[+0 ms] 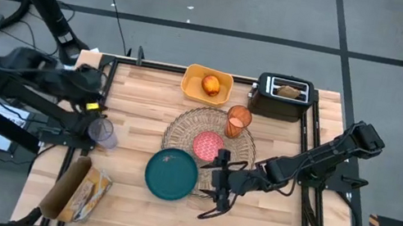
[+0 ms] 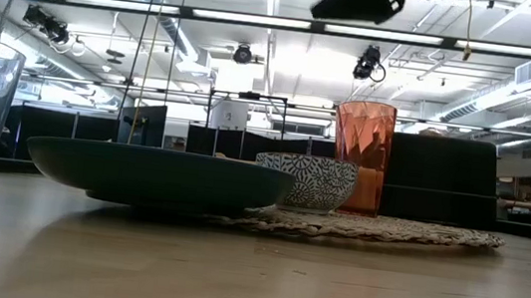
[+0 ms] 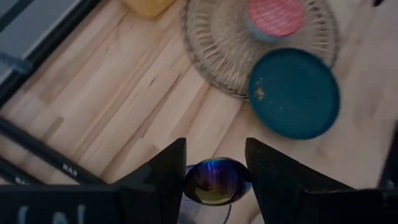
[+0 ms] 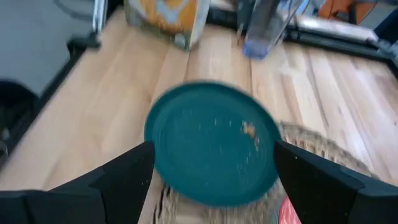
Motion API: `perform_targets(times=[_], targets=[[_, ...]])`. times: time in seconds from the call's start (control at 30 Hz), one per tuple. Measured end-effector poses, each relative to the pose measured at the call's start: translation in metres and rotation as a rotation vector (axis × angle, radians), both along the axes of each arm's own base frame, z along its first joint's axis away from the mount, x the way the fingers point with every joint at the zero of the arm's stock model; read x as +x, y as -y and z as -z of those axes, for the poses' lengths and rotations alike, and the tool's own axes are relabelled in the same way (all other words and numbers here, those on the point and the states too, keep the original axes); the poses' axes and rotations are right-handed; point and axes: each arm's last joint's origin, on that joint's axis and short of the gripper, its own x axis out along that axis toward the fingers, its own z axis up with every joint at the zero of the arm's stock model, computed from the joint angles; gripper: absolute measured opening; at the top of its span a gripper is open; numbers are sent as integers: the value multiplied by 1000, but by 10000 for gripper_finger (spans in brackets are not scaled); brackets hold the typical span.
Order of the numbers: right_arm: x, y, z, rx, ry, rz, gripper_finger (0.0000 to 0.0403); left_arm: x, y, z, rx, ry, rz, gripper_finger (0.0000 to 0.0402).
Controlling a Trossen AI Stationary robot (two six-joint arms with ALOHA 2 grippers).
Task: Arrange a breakfast setting
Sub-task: Put the violet spoon on the brown table mat to the right of the red bowl
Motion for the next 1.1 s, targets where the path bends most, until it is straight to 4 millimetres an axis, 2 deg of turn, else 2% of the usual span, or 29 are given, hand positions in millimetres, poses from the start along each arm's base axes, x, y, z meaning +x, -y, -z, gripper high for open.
perform_targets(times=[0.2,0.33,0.47,0.57,0.73,0.93,1.1], targets=[[11,9,-13,79,144,47,323,-13,-2,-28,15,122,50,169],[20,20,-25,153,266,95,314,-5,-1,-39,62,250,117,169],[30,33,-32,204,365,118,304,20,4,-40,152,340,221,169],[39,41,-28,227,399,125,298,45,8,-33,204,382,306,169],[52,48,-17,247,436,135,291,85,16,-13,279,430,417,169],[57,61,-21,207,514,152,284,127,28,12,356,507,541,169],[59,69,-24,181,539,154,277,153,38,25,416,551,599,169]])
